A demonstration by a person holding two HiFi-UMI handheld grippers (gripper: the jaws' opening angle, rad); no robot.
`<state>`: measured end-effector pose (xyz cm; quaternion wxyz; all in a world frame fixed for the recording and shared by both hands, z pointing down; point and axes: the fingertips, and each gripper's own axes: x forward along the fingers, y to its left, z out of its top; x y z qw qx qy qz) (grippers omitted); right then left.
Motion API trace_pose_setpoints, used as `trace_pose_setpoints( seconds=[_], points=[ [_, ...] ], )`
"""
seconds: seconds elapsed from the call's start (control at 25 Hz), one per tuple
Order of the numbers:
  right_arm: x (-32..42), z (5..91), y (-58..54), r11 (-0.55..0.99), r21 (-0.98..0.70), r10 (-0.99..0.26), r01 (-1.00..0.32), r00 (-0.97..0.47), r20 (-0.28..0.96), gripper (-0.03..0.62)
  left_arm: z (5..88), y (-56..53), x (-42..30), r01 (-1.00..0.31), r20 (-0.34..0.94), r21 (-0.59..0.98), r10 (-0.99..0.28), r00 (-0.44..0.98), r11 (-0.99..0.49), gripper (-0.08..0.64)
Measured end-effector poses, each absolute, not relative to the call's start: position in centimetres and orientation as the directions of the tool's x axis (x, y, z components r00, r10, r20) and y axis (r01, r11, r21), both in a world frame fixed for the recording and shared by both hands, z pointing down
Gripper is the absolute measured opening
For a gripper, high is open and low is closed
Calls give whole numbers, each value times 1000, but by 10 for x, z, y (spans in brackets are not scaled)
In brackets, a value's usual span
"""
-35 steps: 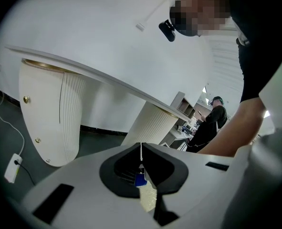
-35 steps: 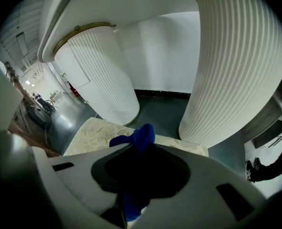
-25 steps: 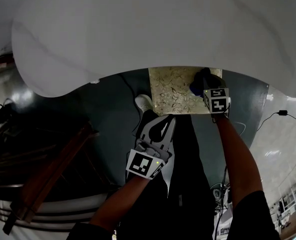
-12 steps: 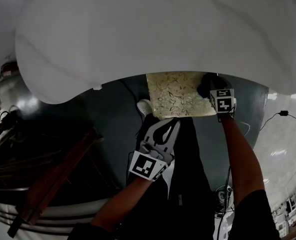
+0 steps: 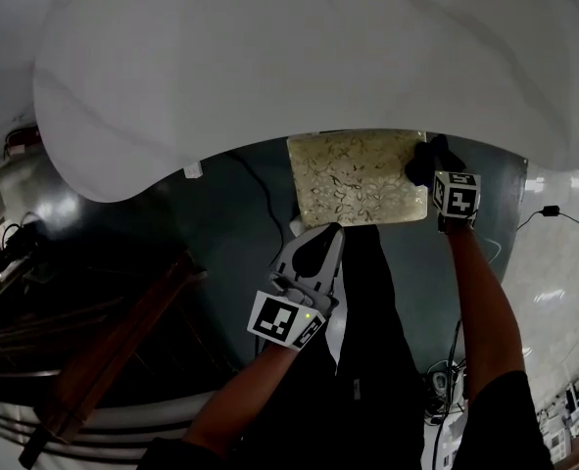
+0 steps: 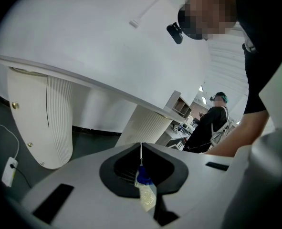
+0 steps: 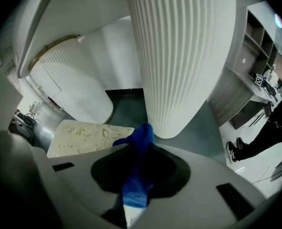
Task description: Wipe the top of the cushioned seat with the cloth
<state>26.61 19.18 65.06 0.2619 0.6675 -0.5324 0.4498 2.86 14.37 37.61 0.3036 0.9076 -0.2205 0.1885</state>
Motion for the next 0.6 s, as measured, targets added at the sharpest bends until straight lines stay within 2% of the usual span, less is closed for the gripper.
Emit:
trace_pose_setpoints(
  seconds=[0.24,0.44,0.6],
  points=[
    [227,577,187,-256,-165,-513,-953,-11,859,98,377,140,-7,-559,479,476,-333,812,-679,20],
    [167,523,157,-211,-237,-639,-948,-50,768,98,380,130,-45,-596,498,443,-368,785,-670,21],
    [102,487,133,-135,-314,-696,-940,-135,705,98,383,130,-69,-608,500,440,-382,777,-661,21]
  ],
)
